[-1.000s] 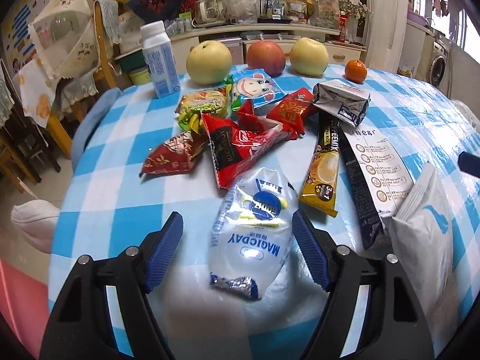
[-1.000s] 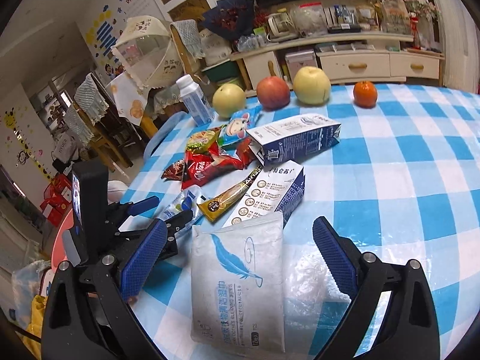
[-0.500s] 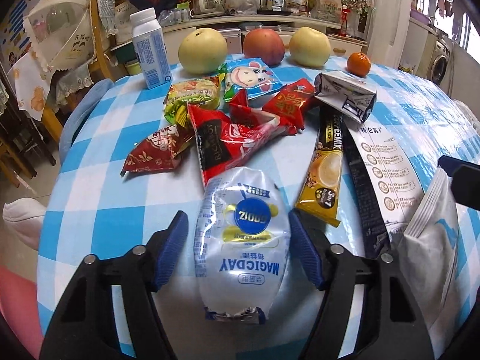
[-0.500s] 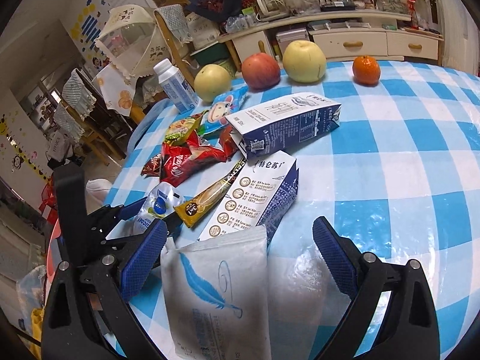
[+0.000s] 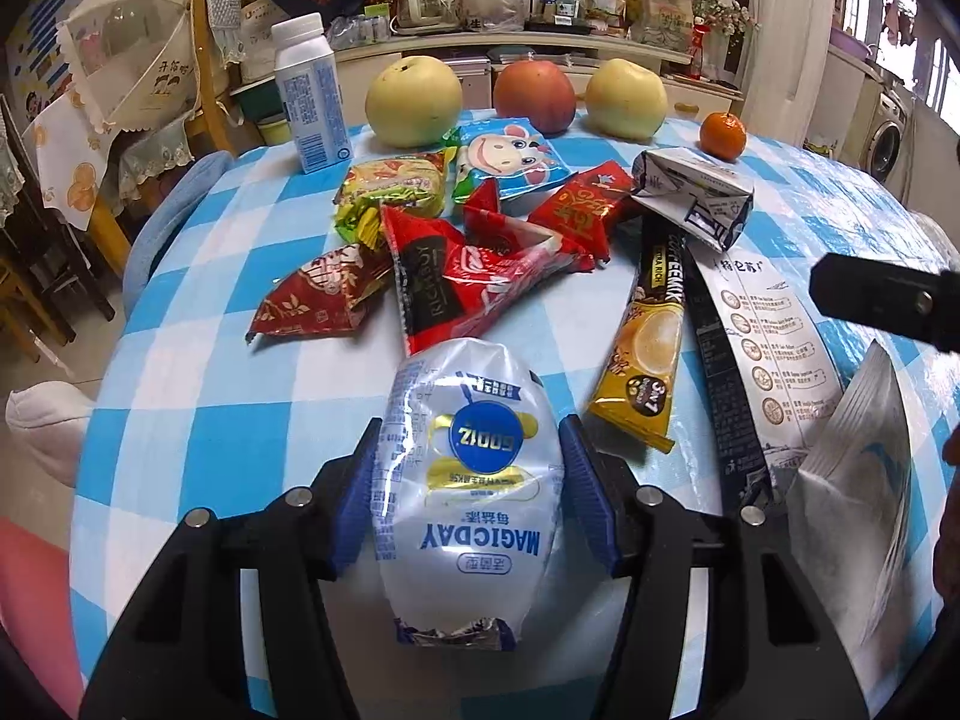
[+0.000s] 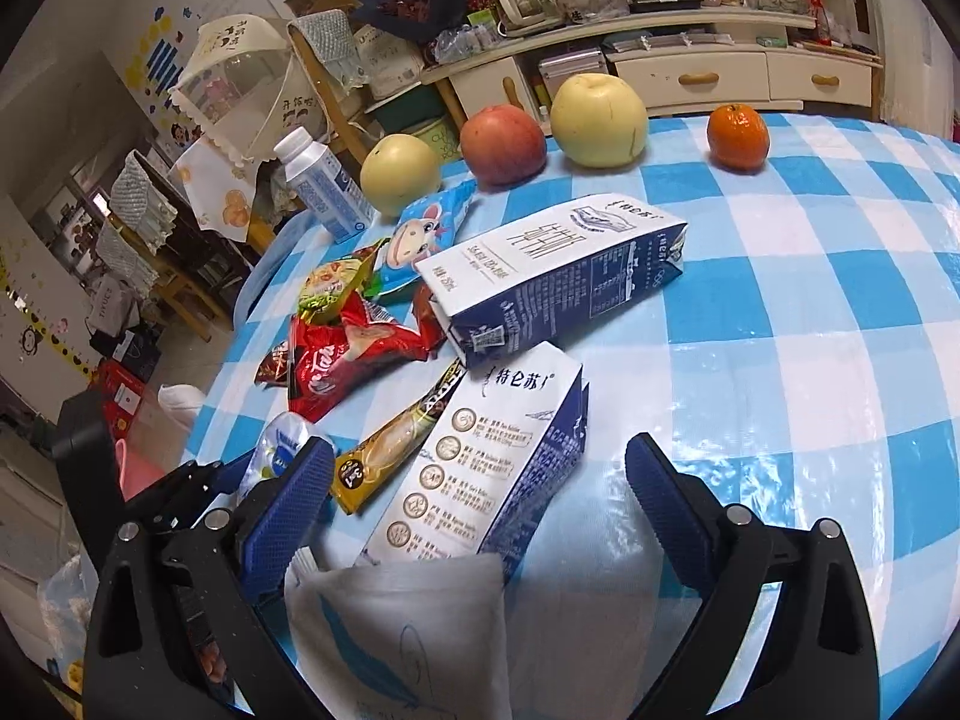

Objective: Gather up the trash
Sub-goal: 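Grasp lying white yogurt bottle with left gripper while right tool approaches milk carton, then hold bottle in left gripper while right gripper grasps white-and-blue milk carton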

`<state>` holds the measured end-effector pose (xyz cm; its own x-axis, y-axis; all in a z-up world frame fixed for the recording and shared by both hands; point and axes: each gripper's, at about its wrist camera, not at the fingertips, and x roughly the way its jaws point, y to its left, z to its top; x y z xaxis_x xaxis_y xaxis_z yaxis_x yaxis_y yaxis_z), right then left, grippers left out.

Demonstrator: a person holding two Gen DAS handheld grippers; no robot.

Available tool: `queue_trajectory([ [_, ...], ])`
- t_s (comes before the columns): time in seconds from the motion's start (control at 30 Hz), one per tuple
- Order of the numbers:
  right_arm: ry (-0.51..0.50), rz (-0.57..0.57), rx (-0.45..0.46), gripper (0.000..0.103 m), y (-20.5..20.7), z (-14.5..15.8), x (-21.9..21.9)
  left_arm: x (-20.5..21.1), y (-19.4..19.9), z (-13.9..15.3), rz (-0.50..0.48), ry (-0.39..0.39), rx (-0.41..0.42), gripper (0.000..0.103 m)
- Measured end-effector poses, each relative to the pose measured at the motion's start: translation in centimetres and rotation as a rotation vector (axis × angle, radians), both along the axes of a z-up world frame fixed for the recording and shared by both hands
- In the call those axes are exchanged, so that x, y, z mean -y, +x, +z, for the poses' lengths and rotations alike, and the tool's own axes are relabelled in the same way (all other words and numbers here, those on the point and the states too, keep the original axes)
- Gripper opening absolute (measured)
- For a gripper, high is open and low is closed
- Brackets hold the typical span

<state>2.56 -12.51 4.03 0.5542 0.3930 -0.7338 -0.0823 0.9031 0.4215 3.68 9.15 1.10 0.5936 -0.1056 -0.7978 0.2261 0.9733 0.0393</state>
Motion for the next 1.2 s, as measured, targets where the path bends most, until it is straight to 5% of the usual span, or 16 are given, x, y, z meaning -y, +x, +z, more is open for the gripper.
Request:
queue_trajectory([
  [0.07, 0.009, -0.005, -0.026, 0.096, 0.4, -0.5, 0.2, -0.4, 0.0, 0.1, 0.011, 0.000, 0.001, 0.059],
  [0.17, 0.008, 0.006, -0.063, 0.081, 0.9, -1.4, -0.1, -1.1, -0.1, 0.6, 0.032, -0.012, 0.010, 0.059],
  [0.33, -0.033, 0.035, -0.064, 0.076, 1.2, -1.9, -1.3, -2.0, -0.3, 1.5, 0.055, -0.034, 0.035, 0.059],
  [0.73, -0.185, 0.337, 0.023, 0.078, -1.0, -1.5, -7.3, -2.6, -0.6, 1.5, 0.059, -0.045, 0.027, 0.059],
  [0.97, -0.218, 0.364, 0.030, 0.088, -1.7, -1.4, -8.6, -3.9, -0.7, 1.9, 0.104, -0.055, 0.046, 0.059],
  [1.2, -0.280, 0.354, 0.042, 0.085, -1.8, -2.1, -10.0, -5.0, -1.0, 2.4, 0.142, -0.061, 0.066, 0.059],
])
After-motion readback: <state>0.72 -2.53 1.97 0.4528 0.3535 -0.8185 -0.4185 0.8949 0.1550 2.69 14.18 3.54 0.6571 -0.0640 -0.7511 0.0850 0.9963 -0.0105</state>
